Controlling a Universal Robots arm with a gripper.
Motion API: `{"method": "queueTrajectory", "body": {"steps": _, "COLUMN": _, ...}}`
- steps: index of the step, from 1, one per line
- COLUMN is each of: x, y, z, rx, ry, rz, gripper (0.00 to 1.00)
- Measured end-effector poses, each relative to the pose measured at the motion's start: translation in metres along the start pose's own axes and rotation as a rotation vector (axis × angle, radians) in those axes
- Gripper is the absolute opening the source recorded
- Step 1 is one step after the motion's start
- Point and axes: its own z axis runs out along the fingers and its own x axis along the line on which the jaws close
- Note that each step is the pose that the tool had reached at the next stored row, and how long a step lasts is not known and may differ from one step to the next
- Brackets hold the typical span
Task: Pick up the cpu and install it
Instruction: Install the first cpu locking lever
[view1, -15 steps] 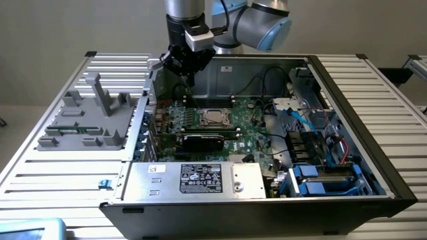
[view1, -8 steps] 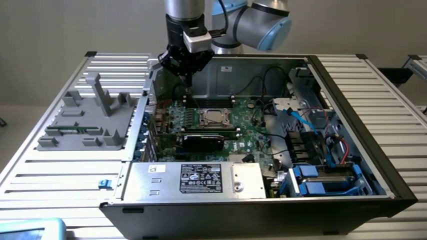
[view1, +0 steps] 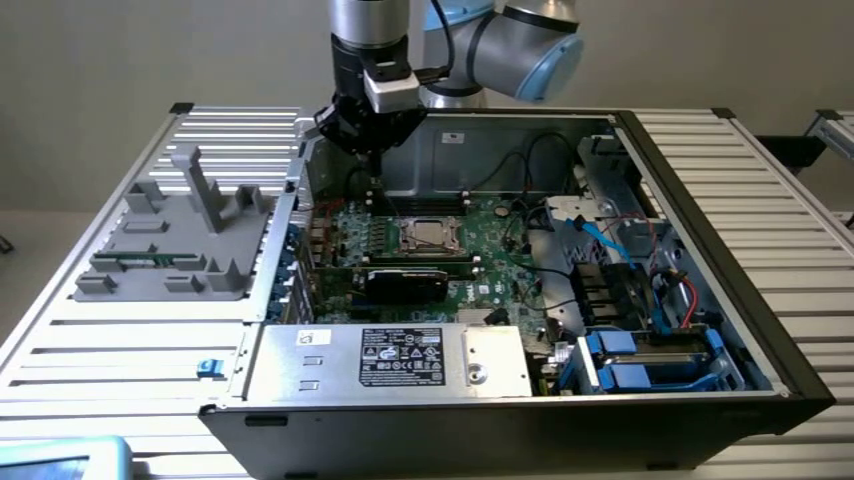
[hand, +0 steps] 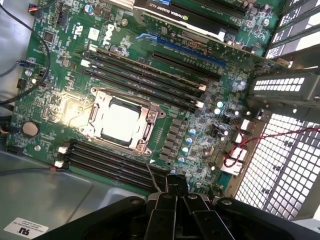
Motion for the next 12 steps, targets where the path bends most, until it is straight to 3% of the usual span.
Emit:
{"method": "queueTrajectory", "body": {"steps": 4, "x": -0.0004, "y": 0.0008, "z": 0.0015, "rx": 0.0107, "ry": -0.0063, "rz": 0.019, "gripper": 0.11}}
{"method": "queueTrajectory", "body": {"steps": 7, "x": -0.0006, "y": 0.0018, "z": 0.0033, "rx": 0.0230, "ry": -0.0044, "rz": 0.033, "gripper": 0.11}}
{"method": "queueTrajectory", "body": {"steps": 9, "x": -0.0009, "y": 0.0025, "z": 0.0039, "rx": 0.0343, "ry": -0.0008, "rz": 0.037, "gripper": 0.11}}
{"method": "queueTrajectory", "body": {"steps": 12, "x": -0.0008, "y": 0.0025, "z": 0.0041, "rx": 0.0368, "ry": 0.0001, "rz": 0.038, "gripper": 0.11}}
